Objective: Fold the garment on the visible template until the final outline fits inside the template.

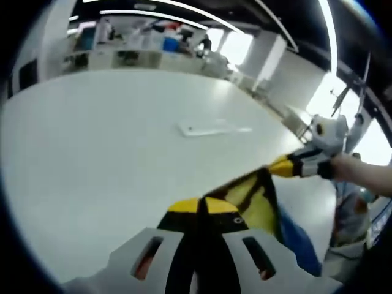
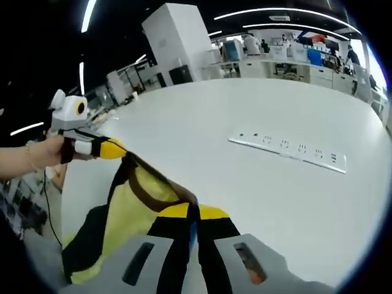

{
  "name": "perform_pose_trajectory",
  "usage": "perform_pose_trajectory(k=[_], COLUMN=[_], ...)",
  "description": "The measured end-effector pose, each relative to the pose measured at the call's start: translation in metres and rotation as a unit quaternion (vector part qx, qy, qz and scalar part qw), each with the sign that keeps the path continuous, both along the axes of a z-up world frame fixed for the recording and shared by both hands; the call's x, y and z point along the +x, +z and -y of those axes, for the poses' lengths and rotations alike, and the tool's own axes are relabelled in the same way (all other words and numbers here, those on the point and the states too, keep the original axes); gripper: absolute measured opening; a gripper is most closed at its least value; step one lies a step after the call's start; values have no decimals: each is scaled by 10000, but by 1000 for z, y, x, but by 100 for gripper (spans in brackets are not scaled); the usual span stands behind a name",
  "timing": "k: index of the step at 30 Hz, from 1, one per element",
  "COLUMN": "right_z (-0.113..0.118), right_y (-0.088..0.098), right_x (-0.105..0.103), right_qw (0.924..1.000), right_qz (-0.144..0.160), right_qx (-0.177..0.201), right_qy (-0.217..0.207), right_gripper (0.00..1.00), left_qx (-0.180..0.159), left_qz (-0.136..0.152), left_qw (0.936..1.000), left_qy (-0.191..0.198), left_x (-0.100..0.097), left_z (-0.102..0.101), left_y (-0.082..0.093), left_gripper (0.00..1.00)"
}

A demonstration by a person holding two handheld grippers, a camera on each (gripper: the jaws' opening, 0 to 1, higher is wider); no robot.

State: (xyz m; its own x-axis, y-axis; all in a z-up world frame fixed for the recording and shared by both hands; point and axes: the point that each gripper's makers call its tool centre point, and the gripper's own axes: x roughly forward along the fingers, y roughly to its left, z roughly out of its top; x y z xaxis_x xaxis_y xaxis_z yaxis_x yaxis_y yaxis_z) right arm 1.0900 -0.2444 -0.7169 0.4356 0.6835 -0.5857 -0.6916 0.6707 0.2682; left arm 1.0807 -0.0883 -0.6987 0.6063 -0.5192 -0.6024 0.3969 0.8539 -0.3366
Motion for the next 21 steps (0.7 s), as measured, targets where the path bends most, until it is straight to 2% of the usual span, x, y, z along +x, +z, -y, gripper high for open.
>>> perform_pose_trajectory(k=[10,21], right_z=[1,0], right_y=[-21,-34], right_x=[11,16], right_qw=[9998,9992], right_qz=[-89,-37], right_qx=[-154,-382], right_qy=[-39,85], right_gripper=[3,3], left_qx=[89,267], left_qz=[-224,-327], left_qw=[9997,9991], left_qy=[40,20], left_x=[14,16], left_z=[-2,-1], left_y=[-25,-42], left_gripper=[0,0])
